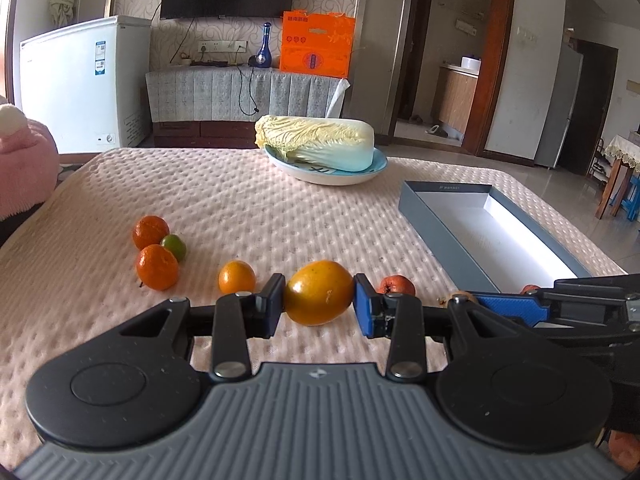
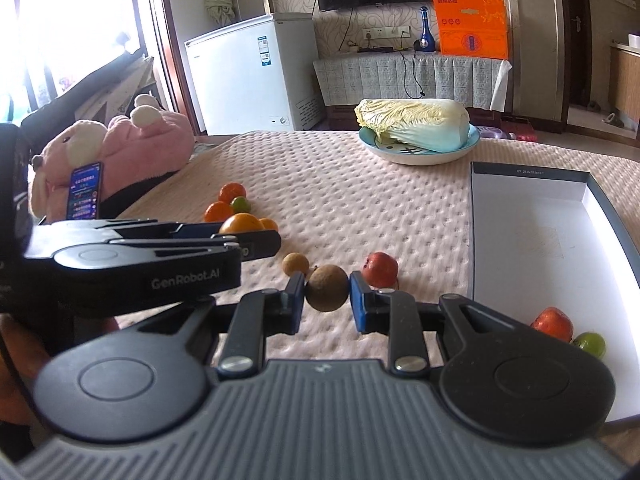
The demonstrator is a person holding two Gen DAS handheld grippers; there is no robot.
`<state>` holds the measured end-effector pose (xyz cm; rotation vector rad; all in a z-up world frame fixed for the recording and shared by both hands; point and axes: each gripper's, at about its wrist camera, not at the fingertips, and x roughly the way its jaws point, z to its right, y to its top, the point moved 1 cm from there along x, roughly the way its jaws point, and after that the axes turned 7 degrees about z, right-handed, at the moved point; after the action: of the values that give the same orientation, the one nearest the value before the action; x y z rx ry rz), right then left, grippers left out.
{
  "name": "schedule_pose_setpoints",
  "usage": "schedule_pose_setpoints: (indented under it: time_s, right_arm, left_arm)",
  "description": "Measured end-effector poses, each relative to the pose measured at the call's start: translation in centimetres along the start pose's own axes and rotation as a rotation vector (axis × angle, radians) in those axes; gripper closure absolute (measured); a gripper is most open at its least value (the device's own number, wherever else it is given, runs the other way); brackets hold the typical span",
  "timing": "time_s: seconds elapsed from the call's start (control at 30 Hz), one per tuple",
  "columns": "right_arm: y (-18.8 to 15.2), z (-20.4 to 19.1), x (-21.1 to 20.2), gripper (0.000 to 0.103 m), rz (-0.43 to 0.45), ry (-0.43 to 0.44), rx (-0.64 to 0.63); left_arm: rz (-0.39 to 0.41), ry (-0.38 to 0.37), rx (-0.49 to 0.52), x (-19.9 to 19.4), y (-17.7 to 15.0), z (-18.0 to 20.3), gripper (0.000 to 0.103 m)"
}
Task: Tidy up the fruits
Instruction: 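Lift the yellow orange with the left tool while the right holds the kiwi, then carry the orange in the left tool and kiwi in the right over the box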
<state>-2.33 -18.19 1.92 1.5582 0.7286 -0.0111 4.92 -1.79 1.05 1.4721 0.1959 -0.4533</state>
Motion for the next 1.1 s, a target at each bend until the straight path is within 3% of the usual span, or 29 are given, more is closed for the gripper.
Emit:
schedule_pose_setpoints:
  time_s: [0.37,0.6,0.93,1.1]
  right_arm:
    - [0.3,1.1,-1.5,0.075,0.034,-0.016,0.008]
    - [0.6,2.3,-2.8,0.075,0.062,-0.038,0.025]
    - [0.7,5.8,-4.7,0.075,0.081,-0.117,0.096]
    - [0.2,7.4,-4.6,0.075,0.05,-0.181,0.124]
  left_arm:
    - [0.003,-0.019,0.0,0.1,0.3,1.4,0.061]
    - [0.011,-0.074,0.036,0.7,0.6,4.1,0.061]
    - [0.024,-0.13,0.078,3.0,1.2,7.6,0.061]
    - [0.025,-0.162,0.096,4.3,1.5,9.0,0.061]
